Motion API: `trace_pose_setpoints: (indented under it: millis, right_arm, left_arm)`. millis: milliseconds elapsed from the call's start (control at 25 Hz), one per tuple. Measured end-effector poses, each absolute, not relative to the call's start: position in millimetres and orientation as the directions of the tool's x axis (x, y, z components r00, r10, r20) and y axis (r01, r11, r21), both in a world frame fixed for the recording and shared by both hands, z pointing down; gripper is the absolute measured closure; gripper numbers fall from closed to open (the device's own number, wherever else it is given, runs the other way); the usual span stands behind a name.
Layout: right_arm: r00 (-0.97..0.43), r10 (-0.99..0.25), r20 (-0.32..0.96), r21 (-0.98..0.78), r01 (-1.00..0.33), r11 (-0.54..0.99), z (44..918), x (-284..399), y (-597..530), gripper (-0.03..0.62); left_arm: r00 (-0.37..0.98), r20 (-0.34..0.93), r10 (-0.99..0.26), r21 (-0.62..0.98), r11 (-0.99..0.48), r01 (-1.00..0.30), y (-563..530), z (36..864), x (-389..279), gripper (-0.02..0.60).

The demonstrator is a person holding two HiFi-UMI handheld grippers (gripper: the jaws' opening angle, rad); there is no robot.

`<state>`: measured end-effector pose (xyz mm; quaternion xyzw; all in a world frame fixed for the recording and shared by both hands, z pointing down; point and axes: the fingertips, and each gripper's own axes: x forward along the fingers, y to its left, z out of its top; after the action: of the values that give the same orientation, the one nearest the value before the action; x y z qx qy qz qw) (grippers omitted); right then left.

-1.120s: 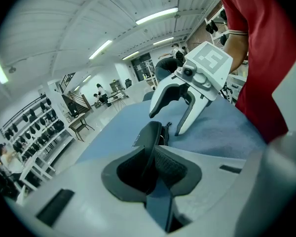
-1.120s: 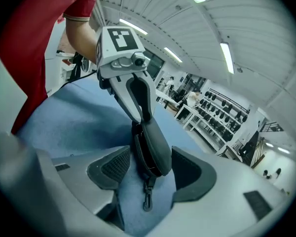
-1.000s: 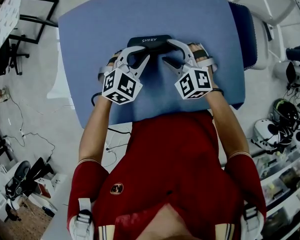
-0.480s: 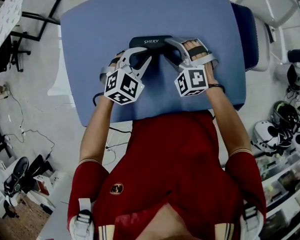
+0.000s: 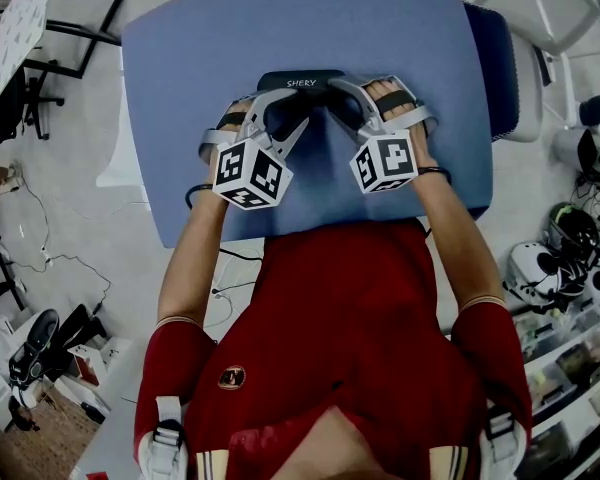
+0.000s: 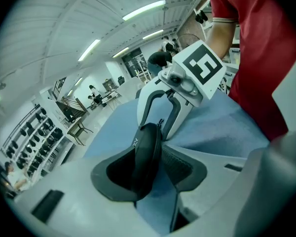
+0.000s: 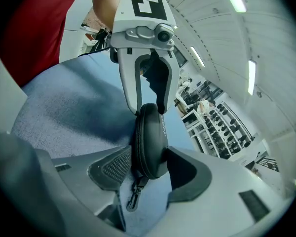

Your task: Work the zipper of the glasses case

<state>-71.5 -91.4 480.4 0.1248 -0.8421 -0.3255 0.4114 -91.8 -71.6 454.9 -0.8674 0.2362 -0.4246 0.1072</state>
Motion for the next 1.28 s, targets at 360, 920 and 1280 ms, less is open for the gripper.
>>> trace_pose_setpoints:
  millis: [360,920,1280]
  right_arm:
    - [-0.647,-0.458,0.609,0.654,0.083,0.752,479.8,-73.4,-90.4,0.381]
    - [-0.678,-0.428,0.598,0.679,0.145,0.720,480.1,-68.9,-79.5,0.407]
    - [-0.731,-0.328,0.598,0.630,0.176,0.756,475.7,-66.3,-74.6,0.406]
  left_arm:
    - [0.389,0.775,-0.498,-0.474,-0.865,-0.163,-82.7,474.8,-93.4,0.350]
    - [0.349,0.813,-0.467,-0.441,-0.884,-0.154,-84.1,483.5,-87.1,0.350]
    - [0.354,0.806,-0.475,-0.444,-0.880,-0.171,-80.1,482.5,-86.0,0.351]
